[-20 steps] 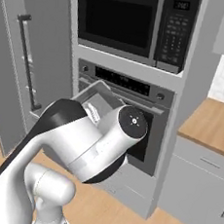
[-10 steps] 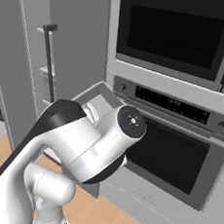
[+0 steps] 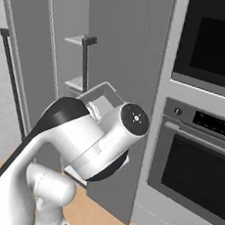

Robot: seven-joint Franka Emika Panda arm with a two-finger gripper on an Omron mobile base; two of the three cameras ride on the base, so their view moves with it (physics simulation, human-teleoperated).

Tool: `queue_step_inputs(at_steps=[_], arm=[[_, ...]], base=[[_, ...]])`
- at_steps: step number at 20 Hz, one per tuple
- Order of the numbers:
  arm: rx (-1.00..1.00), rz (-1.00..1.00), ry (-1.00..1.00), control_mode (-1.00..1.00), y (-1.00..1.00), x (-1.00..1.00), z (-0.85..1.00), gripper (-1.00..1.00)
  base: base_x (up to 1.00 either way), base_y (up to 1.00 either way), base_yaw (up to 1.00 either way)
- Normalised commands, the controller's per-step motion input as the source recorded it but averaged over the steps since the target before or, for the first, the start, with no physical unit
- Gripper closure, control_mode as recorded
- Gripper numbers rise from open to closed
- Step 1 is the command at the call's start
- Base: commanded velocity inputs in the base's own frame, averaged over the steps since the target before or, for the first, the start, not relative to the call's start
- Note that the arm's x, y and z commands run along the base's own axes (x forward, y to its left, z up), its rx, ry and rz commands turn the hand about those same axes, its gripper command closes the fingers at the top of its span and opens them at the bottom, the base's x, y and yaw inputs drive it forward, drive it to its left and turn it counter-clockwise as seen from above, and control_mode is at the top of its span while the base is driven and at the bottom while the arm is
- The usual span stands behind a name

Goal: Take the meat container that has the shrimp and place it on the second highest rack of the freezer. Then take the vegetable container that has the sweet potato and eggplant and place it on the highest rack of the freezer.

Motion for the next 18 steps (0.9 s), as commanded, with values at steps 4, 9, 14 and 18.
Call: queue_step_inputs(at_steps=[4,9,14,18], arm=[[0.00,0.00,0.00,1.00,0.00,0.00,0.00,1.00],[0.00,0.00,0.00,1.00,0.00,0.00,0.00,1.00],[0.00,0.00,0.00,1.00,0.00,0.00,0.00,1.00],[0.00,0.00,0.00,1.00,0.00,0.00,0.00,1.00]], base=[[0.09,1.00,0.00],[0.86,0.97,0.01],[0.65,0.47,0.09],[-0.29,-0.49,0.15]])
